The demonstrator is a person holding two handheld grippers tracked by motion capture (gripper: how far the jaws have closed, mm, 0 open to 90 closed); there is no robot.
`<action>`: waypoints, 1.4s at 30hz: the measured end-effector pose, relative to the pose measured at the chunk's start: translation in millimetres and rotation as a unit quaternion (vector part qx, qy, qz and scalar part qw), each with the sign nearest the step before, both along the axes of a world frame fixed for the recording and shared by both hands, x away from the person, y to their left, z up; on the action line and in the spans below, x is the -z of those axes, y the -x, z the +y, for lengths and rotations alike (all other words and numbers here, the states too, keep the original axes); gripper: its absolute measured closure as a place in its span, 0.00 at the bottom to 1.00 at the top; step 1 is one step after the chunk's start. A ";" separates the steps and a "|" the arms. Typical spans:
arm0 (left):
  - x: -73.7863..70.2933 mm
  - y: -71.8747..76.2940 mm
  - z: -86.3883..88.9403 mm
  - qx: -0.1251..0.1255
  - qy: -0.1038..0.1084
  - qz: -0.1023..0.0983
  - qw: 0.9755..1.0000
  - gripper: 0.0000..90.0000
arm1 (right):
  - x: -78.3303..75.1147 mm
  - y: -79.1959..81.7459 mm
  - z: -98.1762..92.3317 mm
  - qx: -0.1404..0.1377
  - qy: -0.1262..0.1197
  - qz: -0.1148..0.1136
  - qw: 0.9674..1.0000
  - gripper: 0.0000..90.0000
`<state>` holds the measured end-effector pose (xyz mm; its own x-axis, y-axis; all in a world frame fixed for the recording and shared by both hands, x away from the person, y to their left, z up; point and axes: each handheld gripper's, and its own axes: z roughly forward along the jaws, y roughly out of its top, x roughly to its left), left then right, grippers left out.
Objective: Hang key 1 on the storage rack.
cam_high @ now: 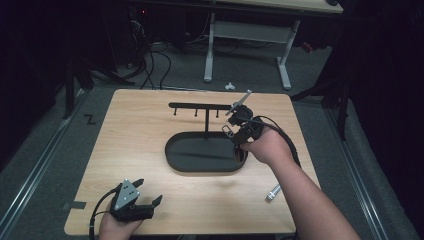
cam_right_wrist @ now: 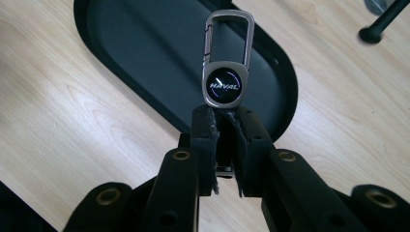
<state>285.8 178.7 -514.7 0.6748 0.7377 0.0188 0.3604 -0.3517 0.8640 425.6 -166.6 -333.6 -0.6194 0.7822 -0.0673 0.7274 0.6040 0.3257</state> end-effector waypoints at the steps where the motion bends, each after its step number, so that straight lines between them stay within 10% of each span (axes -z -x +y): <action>1: 0.3 -0.1 -0.2 0.000 0.000 0.000 1.000 0.18 | -2.0 -1.6 0.3 -0.002 0.001 -0.002 1.000 0.90; 25: 0.9 -0.6 1.2 0.001 -0.004 0.001 1.000 0.18 | -19.5 -27.6 17.7 0.009 -0.016 -0.022 1.000 0.90; 42: 1.9 -0.8 -0.7 0.007 -0.009 0.004 1.000 0.18 | 3.5 -40.8 25.9 0.020 -0.001 -0.015 1.000 0.90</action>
